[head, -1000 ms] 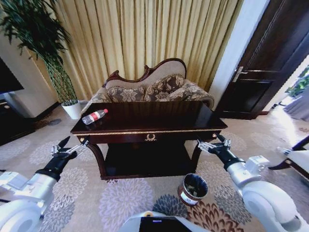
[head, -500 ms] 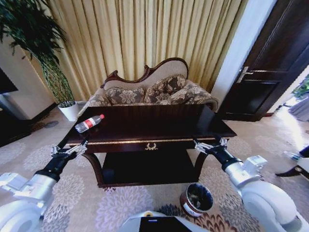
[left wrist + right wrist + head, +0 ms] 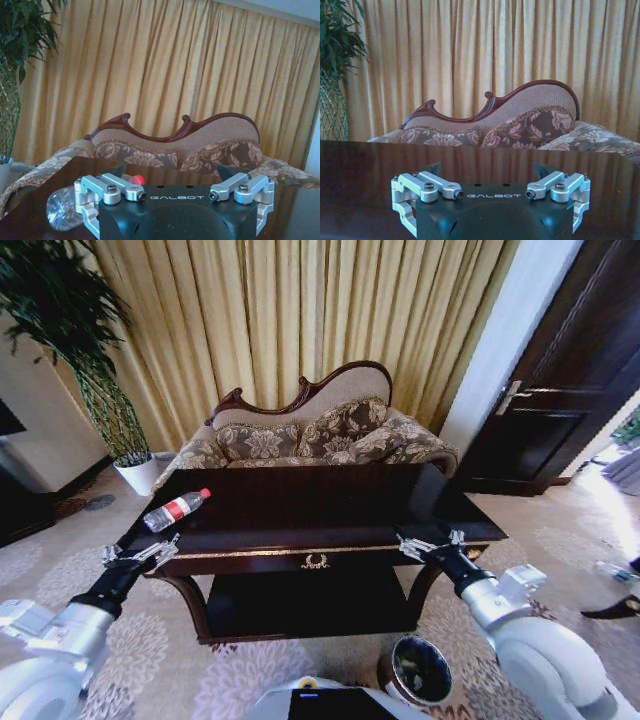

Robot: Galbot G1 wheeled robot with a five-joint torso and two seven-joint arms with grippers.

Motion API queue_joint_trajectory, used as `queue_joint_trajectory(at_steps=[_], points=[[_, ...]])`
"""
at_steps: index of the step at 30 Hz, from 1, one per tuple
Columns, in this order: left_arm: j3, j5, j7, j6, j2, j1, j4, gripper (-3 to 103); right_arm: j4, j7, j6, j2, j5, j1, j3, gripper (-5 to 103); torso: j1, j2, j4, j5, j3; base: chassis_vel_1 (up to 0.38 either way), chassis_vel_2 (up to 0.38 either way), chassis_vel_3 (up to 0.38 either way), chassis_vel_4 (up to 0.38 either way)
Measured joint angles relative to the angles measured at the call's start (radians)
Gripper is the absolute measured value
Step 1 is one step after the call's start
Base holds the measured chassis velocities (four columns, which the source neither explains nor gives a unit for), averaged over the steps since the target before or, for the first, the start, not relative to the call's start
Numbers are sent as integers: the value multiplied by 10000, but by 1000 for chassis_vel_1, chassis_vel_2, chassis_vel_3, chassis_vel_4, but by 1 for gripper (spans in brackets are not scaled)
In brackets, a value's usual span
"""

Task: Move to the front of the table and place the trash on the table into the trash bin.

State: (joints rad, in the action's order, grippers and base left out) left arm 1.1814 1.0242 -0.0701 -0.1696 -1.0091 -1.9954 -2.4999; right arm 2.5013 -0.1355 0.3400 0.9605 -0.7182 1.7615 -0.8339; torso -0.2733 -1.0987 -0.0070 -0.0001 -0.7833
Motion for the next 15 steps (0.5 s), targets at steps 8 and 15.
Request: queue_joint_trajectory(at_steps=[8,15], points=[[21,6,-325,-501,353,173,1,100,-7,-193,-7,96,-261,70,-2,100,-2,2,6,-2,-2,-80,87,84,-75],[931,1760,-878,-1356,2453,1348,430,100,-11,-256,61,270,-139,173,-34,100,5,-5,-3,1,2,0,0,0,0]])
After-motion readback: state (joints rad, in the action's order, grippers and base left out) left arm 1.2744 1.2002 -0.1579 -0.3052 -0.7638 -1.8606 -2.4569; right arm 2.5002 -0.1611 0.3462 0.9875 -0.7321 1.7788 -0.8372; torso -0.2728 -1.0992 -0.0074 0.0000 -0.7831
